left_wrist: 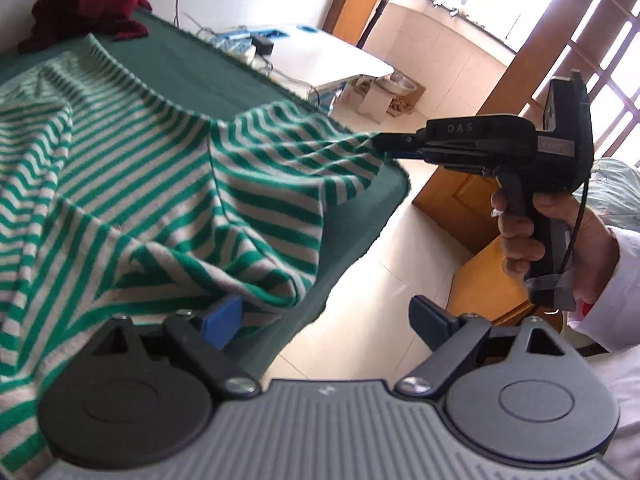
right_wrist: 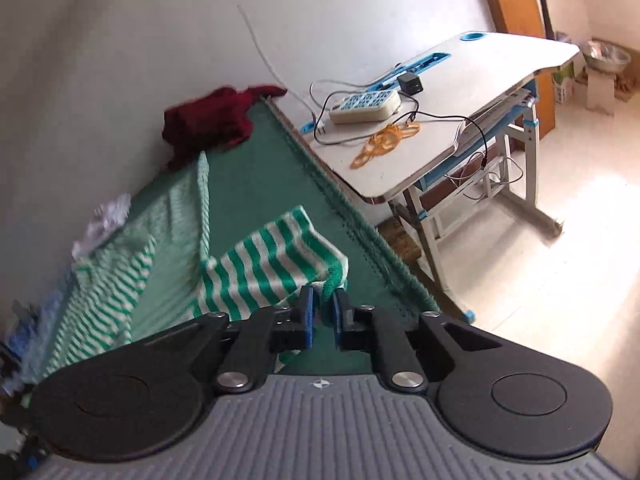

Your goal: Fold clothes

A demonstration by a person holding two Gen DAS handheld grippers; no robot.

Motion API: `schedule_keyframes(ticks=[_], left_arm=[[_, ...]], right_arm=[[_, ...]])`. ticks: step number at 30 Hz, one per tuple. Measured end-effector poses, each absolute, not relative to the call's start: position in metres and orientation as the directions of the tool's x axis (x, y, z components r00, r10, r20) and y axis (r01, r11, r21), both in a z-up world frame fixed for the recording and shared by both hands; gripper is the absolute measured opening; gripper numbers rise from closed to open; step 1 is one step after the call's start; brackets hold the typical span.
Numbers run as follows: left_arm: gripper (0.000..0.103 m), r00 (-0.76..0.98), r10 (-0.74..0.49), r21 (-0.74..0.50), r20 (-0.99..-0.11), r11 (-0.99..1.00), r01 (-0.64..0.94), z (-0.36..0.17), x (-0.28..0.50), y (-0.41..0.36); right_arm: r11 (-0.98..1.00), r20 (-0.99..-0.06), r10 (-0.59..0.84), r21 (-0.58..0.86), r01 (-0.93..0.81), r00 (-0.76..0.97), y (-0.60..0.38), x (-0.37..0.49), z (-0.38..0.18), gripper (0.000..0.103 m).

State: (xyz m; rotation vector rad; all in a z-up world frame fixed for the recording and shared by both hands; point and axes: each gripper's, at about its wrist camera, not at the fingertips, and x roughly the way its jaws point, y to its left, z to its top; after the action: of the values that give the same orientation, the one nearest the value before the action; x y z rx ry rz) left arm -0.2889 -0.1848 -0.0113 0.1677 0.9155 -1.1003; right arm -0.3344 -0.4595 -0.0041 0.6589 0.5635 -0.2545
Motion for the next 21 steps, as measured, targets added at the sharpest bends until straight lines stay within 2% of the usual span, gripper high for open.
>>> schedule_keyframes(ticks=[1, 3, 5, 8, 9, 10, 11, 13, 21], left_arm=[[0.095, 0.167, -0.702, -0.291, -0.693, 0.484, 0.825, -0.004, -0.288, -0.182], [0.094, 0.211, -0.694, -0.252, -0.689, 0.501, 0.828, 0.001, -0.28, -0.183], [0.092, 0.218, -0.669, -0.237, -0.711, 0.52, 0.821, -0.008, -0.27, -0.187], [0.081, 0.154, -0.621, -0.279, -0.768, 0.541, 0.793, -0.038, -0.256, -0.197], [0.083, 0.149, -0.622, -0.279, -0.769, 0.537, 0.796, -0.042, -0.258, -0.198], [0.088, 0.154, -0.631, -0.273, -0.76, 0.525, 0.806, -0.042, -0.262, -0.198], [0.09, 0.145, -0.636, -0.278, -0.758, 0.515, 0.811, -0.043, -0.265, -0.199], [0.095, 0.139, -0.638, -0.277, -0.757, 0.507, 0.816, -0.044, -0.272, -0.2], [0.099, 0.141, -0.634, -0.275, -0.761, 0.511, 0.815, -0.044, -0.272, -0.203]], right_arm=[[0.735, -0.548, -0.052, 0.545, 0.404, 0.835, -0.467, -0.338, -0.001, 0.01], [0.697, -0.537, -0.06, 0.581, 0.42, 0.842, -0.474, -0.341, 0.0, 0.001], [0.675, -0.542, -0.066, 0.594, 0.437, 0.838, -0.478, -0.341, -0.001, 0.0], [0.642, -0.55, -0.074, 0.612, 0.462, 0.832, -0.483, -0.341, -0.003, 0.001], [0.632, -0.551, -0.065, 0.623, 0.462, 0.832, -0.484, -0.341, -0.005, 0.005], [0.627, -0.548, -0.029, 0.641, 0.442, 0.836, -0.481, -0.339, -0.007, 0.014], [0.631, -0.553, -0.011, 0.643, 0.435, 0.833, -0.478, -0.336, -0.009, 0.032], [0.65, -0.565, -0.019, 0.62, 0.44, 0.825, -0.47, -0.335, -0.012, 0.047], [0.554, -0.557, 0.071, 0.712, 0.431, 0.828, -0.472, -0.341, -0.032, 0.051]])
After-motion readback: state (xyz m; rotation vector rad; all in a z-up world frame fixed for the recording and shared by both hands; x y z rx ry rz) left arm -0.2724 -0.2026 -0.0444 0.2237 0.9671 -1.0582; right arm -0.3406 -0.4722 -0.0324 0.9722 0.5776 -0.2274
